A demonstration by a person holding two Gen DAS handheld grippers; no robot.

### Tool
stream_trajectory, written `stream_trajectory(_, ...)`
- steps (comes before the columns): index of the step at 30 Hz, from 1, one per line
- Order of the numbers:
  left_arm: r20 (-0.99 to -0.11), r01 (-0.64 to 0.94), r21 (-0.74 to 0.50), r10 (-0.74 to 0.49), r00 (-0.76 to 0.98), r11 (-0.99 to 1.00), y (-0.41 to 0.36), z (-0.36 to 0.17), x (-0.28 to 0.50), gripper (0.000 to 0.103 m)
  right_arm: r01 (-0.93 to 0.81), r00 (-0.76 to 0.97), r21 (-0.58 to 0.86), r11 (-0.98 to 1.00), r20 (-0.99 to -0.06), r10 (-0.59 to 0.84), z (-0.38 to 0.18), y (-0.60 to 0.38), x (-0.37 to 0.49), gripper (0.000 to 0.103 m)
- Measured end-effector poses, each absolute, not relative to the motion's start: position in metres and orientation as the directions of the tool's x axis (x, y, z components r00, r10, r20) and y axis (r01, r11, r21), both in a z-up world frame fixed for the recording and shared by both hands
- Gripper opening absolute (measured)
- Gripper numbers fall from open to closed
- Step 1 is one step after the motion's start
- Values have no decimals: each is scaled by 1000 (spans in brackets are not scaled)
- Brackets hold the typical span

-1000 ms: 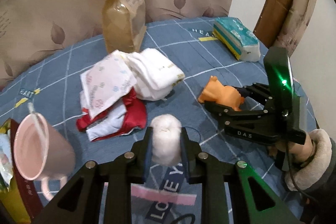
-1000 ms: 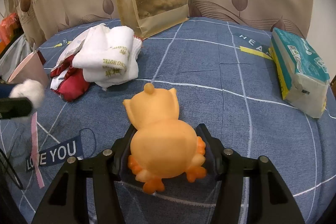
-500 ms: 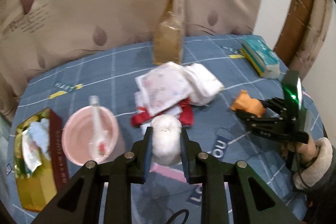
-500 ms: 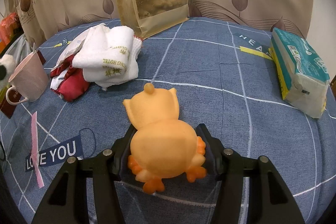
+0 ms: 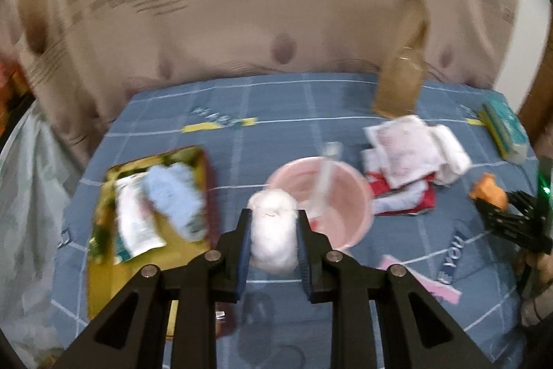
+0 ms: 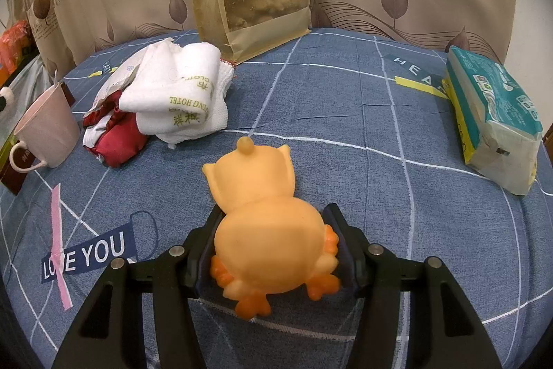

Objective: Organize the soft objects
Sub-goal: 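Carry the white ball with the left gripper into the tin tray and release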

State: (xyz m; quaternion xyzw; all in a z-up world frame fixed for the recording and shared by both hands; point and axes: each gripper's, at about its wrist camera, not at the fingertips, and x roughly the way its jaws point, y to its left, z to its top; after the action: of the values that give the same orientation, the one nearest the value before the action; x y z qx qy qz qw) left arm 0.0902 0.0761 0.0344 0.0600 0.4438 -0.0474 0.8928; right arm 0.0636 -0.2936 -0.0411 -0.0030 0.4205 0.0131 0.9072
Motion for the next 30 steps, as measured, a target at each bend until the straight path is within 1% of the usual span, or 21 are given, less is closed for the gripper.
stream_trajectory(4, -800, 57, 87, 35, 599, 995, 110, 30, 91, 24, -26, 646, 4, 1000, -763, 20, -41, -293, 64, 54)
stream_trajectory(11, -815, -59, 101, 116, 568, 993, 161, 17, 98, 24, -26, 645, 4, 1000, -764, 20, -41, -293, 64, 54)
stream_trajectory(17, -837, -123, 109, 158, 524, 986, 193, -2, 103, 24, -26, 645, 5, 1000, -764, 20, -41, -293, 64, 54)
stream_trajectory(30, -868, -189, 157, 226, 442, 969, 235, -34, 97, 24, -27, 645, 4, 1000, -764, 20, -41, -293, 64, 54)
